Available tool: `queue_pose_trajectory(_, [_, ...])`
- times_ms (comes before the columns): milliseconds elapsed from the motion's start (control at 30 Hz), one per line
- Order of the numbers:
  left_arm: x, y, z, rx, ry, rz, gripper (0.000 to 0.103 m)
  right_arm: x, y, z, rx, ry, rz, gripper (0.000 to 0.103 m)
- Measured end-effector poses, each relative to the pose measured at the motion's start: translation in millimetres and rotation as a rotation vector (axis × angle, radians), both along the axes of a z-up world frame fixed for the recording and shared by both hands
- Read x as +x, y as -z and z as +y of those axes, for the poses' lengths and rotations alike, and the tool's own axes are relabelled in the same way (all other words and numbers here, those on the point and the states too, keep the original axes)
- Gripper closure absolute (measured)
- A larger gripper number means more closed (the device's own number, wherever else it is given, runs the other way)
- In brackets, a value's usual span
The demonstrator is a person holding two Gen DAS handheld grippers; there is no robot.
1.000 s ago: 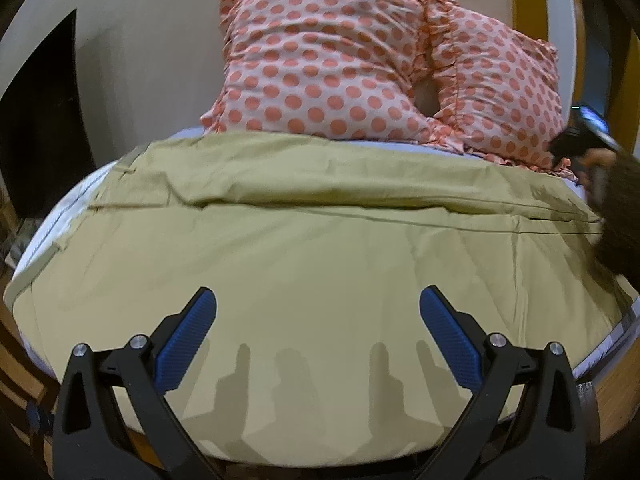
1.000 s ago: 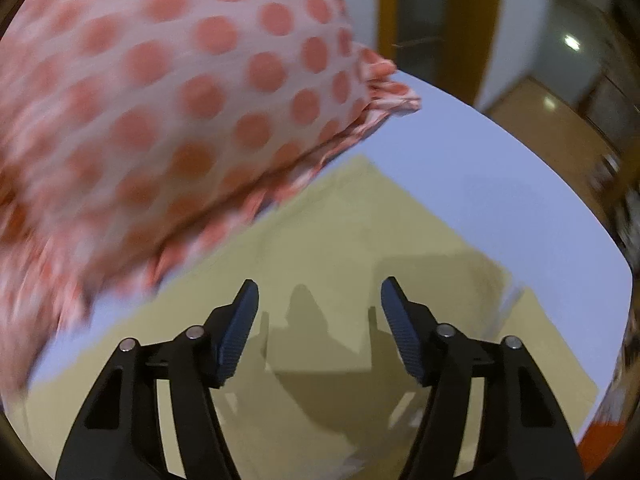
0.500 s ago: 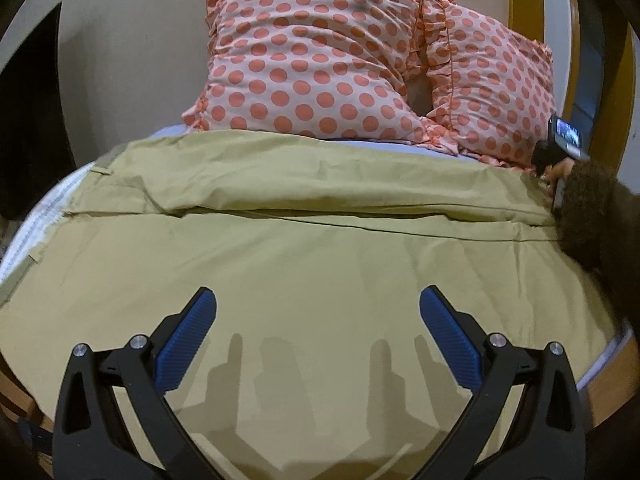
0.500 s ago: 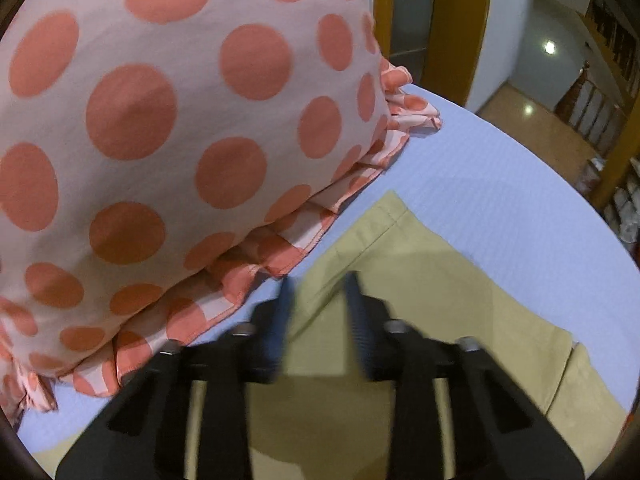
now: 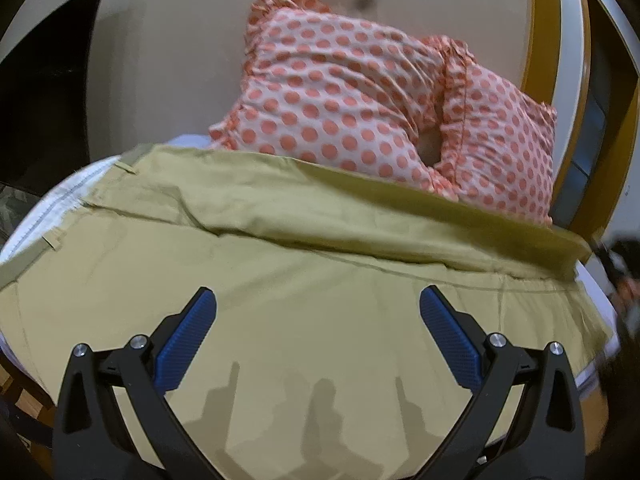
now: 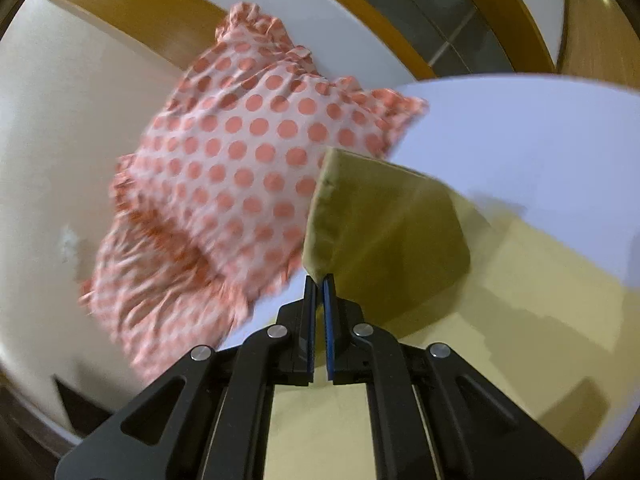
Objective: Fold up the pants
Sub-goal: 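Grasp the khaki pants leg hem with the right gripper and lift it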
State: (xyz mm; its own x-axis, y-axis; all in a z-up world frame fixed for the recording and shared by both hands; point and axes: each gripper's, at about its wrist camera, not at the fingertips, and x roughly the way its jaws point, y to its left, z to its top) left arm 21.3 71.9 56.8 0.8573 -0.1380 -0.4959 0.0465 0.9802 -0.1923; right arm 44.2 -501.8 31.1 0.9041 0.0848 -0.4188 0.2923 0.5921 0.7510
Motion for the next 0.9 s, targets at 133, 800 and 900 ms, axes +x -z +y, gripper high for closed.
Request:
queue_pose_trajectory(133, [0.8, -19.6, 14.6, -0.019, -0.014, -0.053, 0.002, -60.1, 39.8, 4.8, 0.105, 0.010, 0.087, 0.099])
queue_pose_trajectory(800, [159.0, -29.4, 83.6, -0.339, -0.060, 0.185, 0.003, -65.5, 41.2, -9.0, 0.049, 0.008, -0.033, 0.101])
queue_pose_trajectory(900, [204.2, -16.9, 81.9, -0.285, -0.099, 0.285, 0.013, -65.0, 42.5, -11.0, 0.064, 0.006, -0.040, 0.101])
